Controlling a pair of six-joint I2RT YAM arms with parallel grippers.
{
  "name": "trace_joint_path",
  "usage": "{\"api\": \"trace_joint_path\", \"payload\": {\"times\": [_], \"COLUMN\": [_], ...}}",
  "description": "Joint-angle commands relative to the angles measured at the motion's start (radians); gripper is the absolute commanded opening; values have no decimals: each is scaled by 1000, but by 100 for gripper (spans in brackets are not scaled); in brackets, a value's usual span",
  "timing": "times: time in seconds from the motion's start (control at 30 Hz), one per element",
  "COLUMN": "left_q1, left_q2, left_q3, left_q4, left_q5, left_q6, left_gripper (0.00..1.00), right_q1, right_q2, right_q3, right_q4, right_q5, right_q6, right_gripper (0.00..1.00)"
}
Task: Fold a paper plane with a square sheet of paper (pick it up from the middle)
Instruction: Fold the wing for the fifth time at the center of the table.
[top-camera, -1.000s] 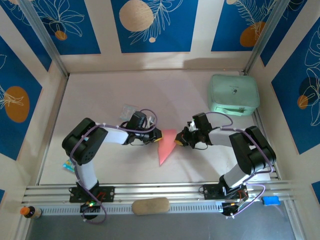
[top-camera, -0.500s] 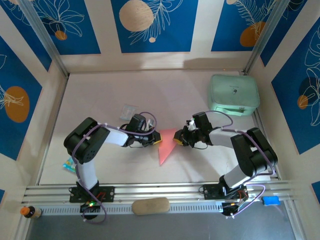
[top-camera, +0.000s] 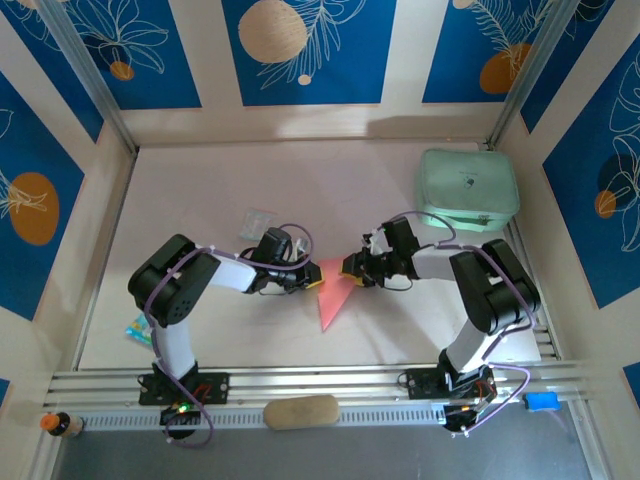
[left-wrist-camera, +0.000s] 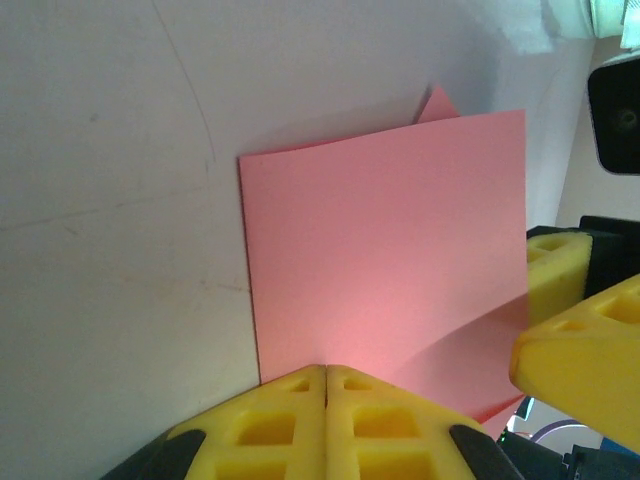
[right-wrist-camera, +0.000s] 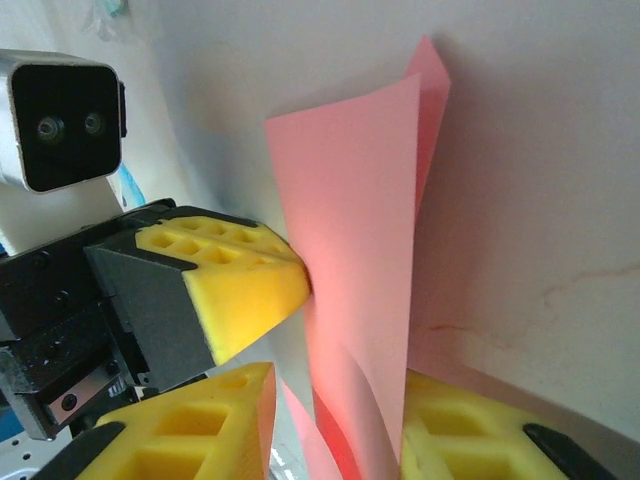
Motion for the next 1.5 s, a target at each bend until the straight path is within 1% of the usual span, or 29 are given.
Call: {"api": "trace_joint_path", "payload": {"times": [0.0,0.2,0.3,0.37,0.47,0.57,0.63,0.7,0.83,0.97,1.1,1.2,1.27,1.47], "left_q1": [-11,-12,-12,-12,-12,-12,-12,-13,-31,-89,-195,-276,-328,-432], "left_q2": [58,58,55,50,28,-25,-72,-121,-196,-264,-312,-319,-313,-246], "left_q3": [-14,-15,-15,-15,-10,-6,-2,4,9,17,59,95,115,188], "left_q4": [-14,-11,-12,-11,-5,-15,-47,-93,-174,-270,-424,-519,-552,-635], "left_q5": [-1,0,0,1,11,10,-13,-41,-109,-207,-357,-468,-528,-639], "left_q6": [36,39,38,38,37,44,61,89,144,230,361,450,493,579], "left_gripper": [0,0,0,0,0,7,16,22,24,26,31,34,36,46], "right_q1": [-19,-43,-49,-45,-41,-41,-40,-41,-38,-32,-27,-24,-19,-8], "right_q2": [26,49,59,67,64,52,37,11,-51,-113,-172,-200,-211,-234], "right_q3": [31,58,68,73,72,69,63,53,14,-68,-129,-145,-145,-148], "right_q4": [-46,-85,-81,-76,-90,-103,-108,-116,-119,-27,15,13,-2,-11], "right_q5": [-51,-46,-78,-107,-91,-68,-52,-23,69,129,191,212,223,245], "right_q6": [-78,-124,-137,-140,-137,-124,-99,-51,107,289,420,467,483,487], "right_gripper": [31,26,17,13,9,6,4,3,1,0,0,0,0,0]}}
